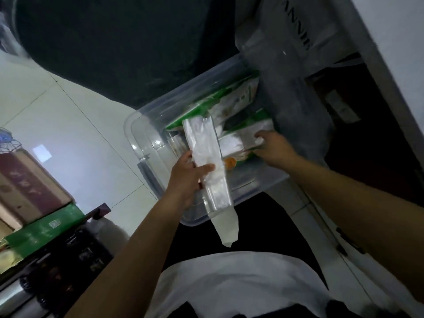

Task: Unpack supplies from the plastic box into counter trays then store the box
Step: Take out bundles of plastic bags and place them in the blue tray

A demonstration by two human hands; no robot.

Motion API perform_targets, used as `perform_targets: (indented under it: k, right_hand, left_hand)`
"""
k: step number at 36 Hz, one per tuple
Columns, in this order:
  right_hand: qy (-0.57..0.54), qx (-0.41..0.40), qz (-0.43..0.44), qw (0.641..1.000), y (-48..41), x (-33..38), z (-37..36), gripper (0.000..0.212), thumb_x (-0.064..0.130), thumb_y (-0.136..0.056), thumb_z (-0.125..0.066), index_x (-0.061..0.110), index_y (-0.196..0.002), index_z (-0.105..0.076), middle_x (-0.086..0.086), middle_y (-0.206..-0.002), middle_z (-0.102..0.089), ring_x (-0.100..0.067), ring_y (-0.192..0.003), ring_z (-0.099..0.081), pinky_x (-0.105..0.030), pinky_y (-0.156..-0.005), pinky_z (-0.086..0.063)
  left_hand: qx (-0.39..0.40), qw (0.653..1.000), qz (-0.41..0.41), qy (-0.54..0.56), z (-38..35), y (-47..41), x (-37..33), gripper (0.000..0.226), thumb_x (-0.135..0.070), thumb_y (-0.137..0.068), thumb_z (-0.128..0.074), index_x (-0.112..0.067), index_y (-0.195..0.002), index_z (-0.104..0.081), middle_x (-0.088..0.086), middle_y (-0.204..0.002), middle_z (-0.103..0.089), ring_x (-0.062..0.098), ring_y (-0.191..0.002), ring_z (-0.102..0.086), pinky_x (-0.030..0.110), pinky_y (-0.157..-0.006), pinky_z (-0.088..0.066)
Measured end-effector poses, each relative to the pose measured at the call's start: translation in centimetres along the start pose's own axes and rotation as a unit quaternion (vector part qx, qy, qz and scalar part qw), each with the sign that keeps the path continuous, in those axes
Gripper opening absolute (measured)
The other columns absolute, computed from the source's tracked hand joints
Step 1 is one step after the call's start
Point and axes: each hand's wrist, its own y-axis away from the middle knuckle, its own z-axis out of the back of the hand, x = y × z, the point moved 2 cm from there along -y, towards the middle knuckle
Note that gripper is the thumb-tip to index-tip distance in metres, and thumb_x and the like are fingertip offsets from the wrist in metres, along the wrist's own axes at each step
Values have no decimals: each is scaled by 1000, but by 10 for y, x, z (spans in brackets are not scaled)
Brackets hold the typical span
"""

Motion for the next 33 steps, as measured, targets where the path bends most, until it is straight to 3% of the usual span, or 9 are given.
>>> perform_targets:
  k: [3, 7, 10, 13, 15, 17, 22, 28, 33]
  right_hand:
    - [124, 37, 34, 991, -39, -1, -15, 52, 16, -88, -58, 11, -139, -46, -20, -137, -48, -40, -122, -49, -46, -101, -44]
    - [256, 43, 69, 963, -83, 5, -40, 42, 20, -88, -59, 18, -128, -52, -12, -133, -50, -34, -123, -47, -46, -103, -36]
    - [280, 43, 77, 956, -105, 2, -58, 38, 17, -92, -53, 15, -130, -54, -16, -136, -53, -36, -127, -46, -53, -110, -29]
    - [367, -11, 93, 926, -113, 2, -67, 37, 9, -86, -57, 14, -122, -58, -20, -127, -58, -39, -121, -49, -55, -108, -29]
    - [380, -62, 127, 914, -114, 3, -69, 41, 7, -80, -60, 14, -120, -57, -18, -120, -59, -41, -115, -51, -54, -103, -31]
    - [397, -61, 135, 906, -115, 3, -67, 45, 11, -79, -64, 16, -123, -55, -16, -122, -57, -40, -116, -50, -53, -102, -32]
    - [432, -14, 112, 895, -123, 12, -65, 35, 9, -87, -56, 15, -121, -60, -17, -122, -61, -40, -117, -52, -47, -100, -38]
    - [461, 108, 57, 879, -108, 24, -65, 27, 7, -93, -52, 8, -116, -66, -17, -119, -67, -35, -110, -63, -43, -90, -51]
    - [448, 55, 48, 891, -65, 35, -39, 24, 11, -90, -55, 12, -110, -68, -11, -114, -69, -30, -103, -67, -35, -80, -52]
  left_hand:
    - [-13, 1000, 12, 14, 5, -11, 6, 59, -1, -73, -82, -17, -125, -60, 1, -104, -77, 21, -89, -76, 34, -65, -60]
    - [-18, 998, 10, 66, 12, -23, 11, 53, 0, -76, -79, -19, -122, -62, 1, -104, -77, 21, -91, -75, 32, -64, -60]
    - [-18, 997, -2, 73, 18, -28, 11, 51, 0, -80, -76, -20, -123, -60, 1, -107, -77, 21, -94, -75, 32, -65, -60]
    - [-11, 998, -7, 64, 23, -31, 9, 49, 2, -82, -73, -22, -123, -60, 2, -109, -76, 22, -94, -74, 35, -67, -60]
    - [-8, 998, -8, 59, 26, -33, 9, 50, 3, -82, -73, -23, -123, -59, 1, -107, -76, 22, -95, -74, 38, -70, -61]
    - [-6, 998, -10, 58, 28, -34, 8, 52, 3, -82, -73, -22, -125, -58, 1, -108, -76, 23, -95, -74, 41, -73, -61]
    - [-8, 998, -26, 61, 36, -32, 10, 48, 3, -83, -71, -24, -121, -59, -2, -104, -77, 19, -92, -75, 37, -69, -62]
    - [-25, 994, -44, 93, 47, -21, 9, 53, 6, -83, -71, -20, -127, -56, 2, -106, -77, 18, -90, -75, 29, -61, -59]
    - [-1, 993, -59, 102, 54, 3, -7, 57, 6, -82, -72, -18, -131, -56, 5, -110, -75, 20, -94, -74, 31, -65, -59]
